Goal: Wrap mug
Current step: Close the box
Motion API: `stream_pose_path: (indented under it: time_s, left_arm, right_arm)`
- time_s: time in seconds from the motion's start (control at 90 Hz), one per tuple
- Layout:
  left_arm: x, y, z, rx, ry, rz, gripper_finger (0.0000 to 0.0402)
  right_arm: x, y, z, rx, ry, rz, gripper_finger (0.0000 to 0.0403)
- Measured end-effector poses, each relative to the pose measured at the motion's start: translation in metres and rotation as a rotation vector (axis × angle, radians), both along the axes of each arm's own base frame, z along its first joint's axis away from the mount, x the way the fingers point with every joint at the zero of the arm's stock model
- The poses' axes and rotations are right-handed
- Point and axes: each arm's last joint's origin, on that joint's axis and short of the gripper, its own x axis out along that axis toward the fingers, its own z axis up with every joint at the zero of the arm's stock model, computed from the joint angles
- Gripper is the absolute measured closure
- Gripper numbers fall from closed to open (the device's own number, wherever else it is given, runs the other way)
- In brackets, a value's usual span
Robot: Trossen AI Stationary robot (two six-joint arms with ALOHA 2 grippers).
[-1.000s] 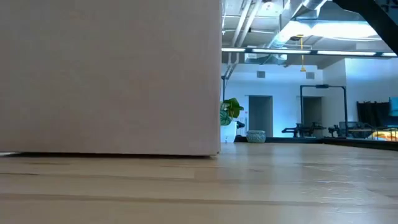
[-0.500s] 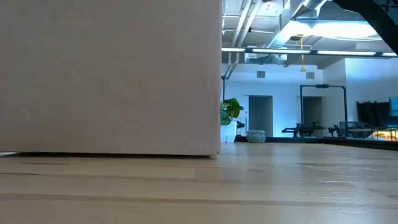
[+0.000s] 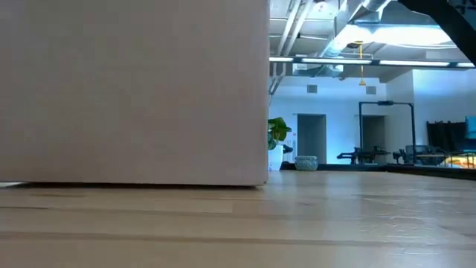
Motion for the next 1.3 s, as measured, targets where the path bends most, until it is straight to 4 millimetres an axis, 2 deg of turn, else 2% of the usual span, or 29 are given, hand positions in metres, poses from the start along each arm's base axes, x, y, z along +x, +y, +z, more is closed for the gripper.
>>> stream_pose_path:
  time_s: [0.311,0.489,0.678,0.867,1.3]
  left_arm:
    - [-0.011,0.038,0.039,0.166,-0.303,0.074,0.0402]
    - [-0.014,0.06,0.053,0.209,-0.278,0.084,0.0402]
    - [-0.002,0.074,0.044,0.169,-0.092,0.105,0.0402]
    - [0.009,0.072,0.03,0.114,0.041,0.134,0.0402]
    - [0.01,0.066,0.025,0.072,0.071,0.147,0.0402]
  right_arm:
    - [-0.001,0.0,-0.001,0.001,0.016,0.0,0.0281]
    - [0.0,0.003,-0.001,-0.009,0.016,-0.011,0.0281]
    - [0.0,0.003,-0.001,-0.013,0.015,-0.02,0.0281]
    - [-0.003,0.0,0.006,-0.014,0.003,-0.062,0.0281]
    - [-0.025,-0.015,0.066,-0.039,-0.119,-0.112,0.0281]
